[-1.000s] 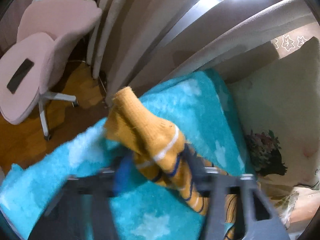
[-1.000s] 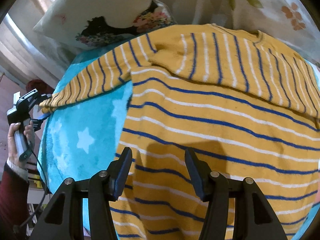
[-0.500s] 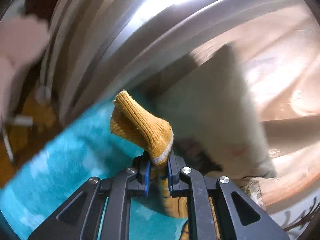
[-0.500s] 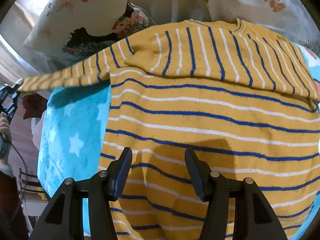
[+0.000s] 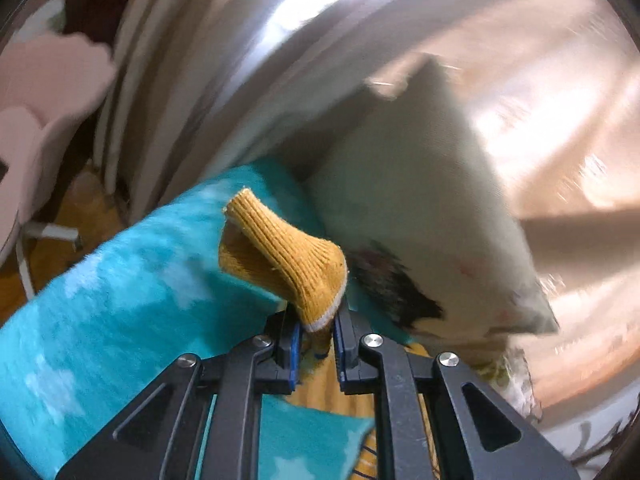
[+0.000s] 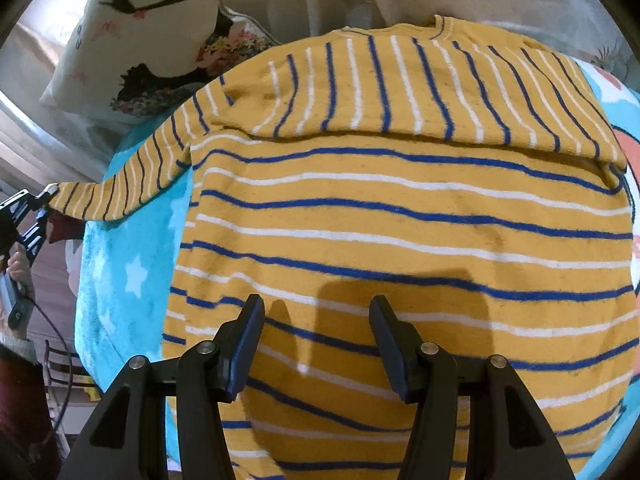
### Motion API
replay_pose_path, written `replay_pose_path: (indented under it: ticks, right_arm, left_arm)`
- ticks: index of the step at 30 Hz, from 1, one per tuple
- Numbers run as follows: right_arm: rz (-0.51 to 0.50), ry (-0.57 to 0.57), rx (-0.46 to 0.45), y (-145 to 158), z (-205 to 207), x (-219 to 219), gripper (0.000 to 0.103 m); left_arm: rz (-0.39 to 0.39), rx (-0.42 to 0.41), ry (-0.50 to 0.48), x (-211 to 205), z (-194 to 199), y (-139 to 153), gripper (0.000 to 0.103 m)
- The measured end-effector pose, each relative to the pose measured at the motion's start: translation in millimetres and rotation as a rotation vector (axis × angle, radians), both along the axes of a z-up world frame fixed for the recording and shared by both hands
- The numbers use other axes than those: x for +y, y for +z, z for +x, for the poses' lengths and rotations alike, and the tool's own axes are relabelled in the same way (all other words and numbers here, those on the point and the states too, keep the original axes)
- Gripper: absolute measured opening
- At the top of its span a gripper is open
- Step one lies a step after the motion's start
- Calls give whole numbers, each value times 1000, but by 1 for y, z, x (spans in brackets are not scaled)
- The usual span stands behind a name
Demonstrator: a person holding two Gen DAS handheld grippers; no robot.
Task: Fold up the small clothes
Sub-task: 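Fold the held sleeve across the sweater body and release with the left tool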
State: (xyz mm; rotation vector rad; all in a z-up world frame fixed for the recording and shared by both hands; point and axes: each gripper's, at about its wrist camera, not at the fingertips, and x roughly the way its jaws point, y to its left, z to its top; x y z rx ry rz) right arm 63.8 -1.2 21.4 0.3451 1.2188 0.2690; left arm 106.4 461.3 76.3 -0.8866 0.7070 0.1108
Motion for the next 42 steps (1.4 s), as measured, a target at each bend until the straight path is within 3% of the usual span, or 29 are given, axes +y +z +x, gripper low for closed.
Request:
replay_pose_path:
  ticks: [7,11,17,25,28,30,32,35,38,39,42]
  right_arm:
    - [48,12,-43,11,2,-37,59]
    - [60,-18,-43,9,-2,-69,59]
    - [60,-106,-32,4,-17,-129,59]
    - [48,-229,-22,-1,-47,-204,59]
    - [43,-258,-9,-6,-54,-221,59]
    - [41,-268,-7,-7,-56,-227,59]
    - [38,-273,-10,-6,-54,-233,59]
    - [39,-264,-30,0,-46,-236,59]
    - [39,-230,-73,14,-30,-231,59]
    - [39,-204,-94,21,-20,-225,59]
    - [34,-123,-146,37,6,-201,59]
  left_arm:
    - [130,-106,-199,-136,-4,54,13]
    - [167,-122,-358,-225,17,56,13]
    - [162,-60,-554,-348,59,23,13]
    - [200,57,-730,-466,77,-37,13]
    - [213,112,-764,-490,77,-61,19]
    - [189,127,-774,-490,73,-64,33]
    - [150,123,-785,-491,65,-62,45]
    - [167,86,-774,-476,44,-46,57]
    - [265,73,-722,-449,25,-30,60]
    - [328,85,-684,-433,19,-29,60]
    - [417,147,-588,-396,19,-34,60]
